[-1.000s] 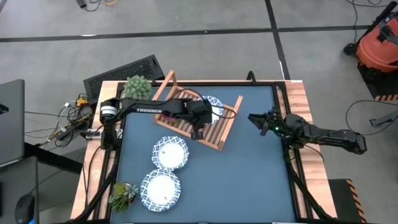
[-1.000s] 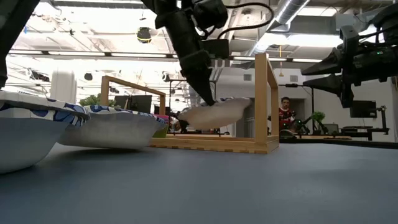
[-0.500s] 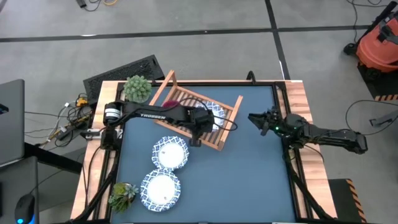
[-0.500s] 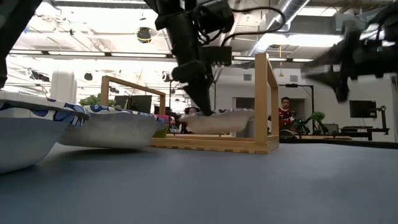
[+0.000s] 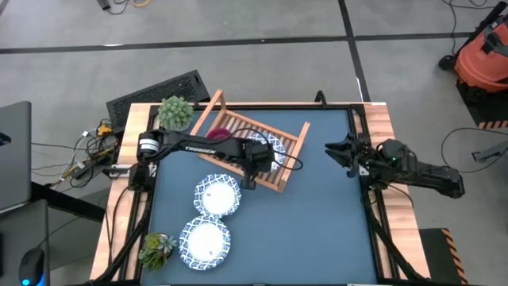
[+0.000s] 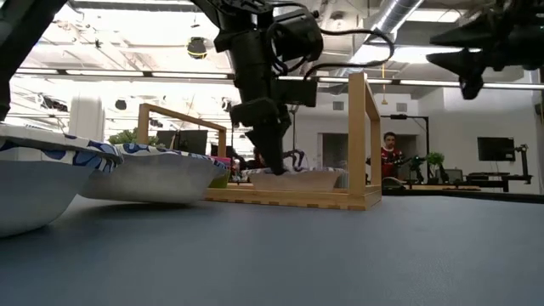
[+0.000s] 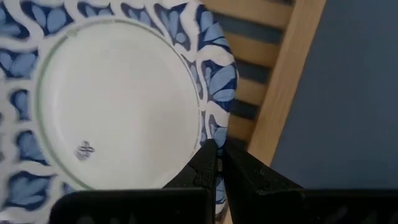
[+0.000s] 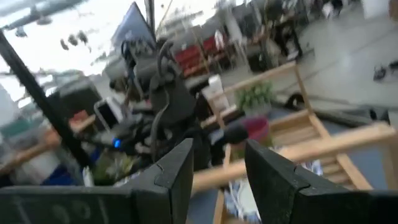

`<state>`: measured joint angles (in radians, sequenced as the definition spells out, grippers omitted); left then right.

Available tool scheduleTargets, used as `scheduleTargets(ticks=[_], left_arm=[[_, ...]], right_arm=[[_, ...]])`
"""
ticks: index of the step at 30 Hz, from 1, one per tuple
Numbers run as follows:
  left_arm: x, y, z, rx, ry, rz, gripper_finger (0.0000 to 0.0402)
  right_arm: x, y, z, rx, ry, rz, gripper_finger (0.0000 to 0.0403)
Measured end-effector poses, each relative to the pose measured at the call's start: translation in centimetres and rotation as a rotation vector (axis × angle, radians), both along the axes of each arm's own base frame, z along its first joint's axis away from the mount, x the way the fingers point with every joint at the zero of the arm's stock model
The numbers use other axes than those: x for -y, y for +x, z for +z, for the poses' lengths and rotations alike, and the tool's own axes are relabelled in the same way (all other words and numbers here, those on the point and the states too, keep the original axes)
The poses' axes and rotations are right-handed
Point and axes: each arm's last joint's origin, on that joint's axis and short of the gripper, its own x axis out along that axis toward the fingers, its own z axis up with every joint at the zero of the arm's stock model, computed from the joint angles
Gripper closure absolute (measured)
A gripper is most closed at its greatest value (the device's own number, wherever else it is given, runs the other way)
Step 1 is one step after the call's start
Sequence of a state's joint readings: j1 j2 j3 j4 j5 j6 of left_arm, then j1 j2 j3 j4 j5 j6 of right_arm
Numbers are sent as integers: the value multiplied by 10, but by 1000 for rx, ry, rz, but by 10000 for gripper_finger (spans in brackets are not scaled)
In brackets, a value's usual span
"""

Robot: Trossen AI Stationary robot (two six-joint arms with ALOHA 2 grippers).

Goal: Place and stack bowls onto a shelf
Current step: Put the large white bowl on the shelf

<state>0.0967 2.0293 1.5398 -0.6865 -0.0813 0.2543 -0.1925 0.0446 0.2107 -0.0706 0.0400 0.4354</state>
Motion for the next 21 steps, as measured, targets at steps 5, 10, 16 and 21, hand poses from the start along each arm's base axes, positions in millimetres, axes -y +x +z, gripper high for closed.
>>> scheduleTargets(ticks=[5, 10, 16, 21], left_arm=[[0, 2, -6, -6, -12, -10, 400], [1, 3, -9, -15, -24, -35, 400], [4, 3, -9, -25, -5, -58, 386], [7, 7, 3, -16, 0, -76, 338]], right_arm=[[-3, -10, 3, -92, 10, 19, 232], [-3, -12, 5, -107, -14, 17, 232], [-3, -12, 4, -107, -7, 16, 232], [-3, -12, 5, -102, -7, 15, 232]])
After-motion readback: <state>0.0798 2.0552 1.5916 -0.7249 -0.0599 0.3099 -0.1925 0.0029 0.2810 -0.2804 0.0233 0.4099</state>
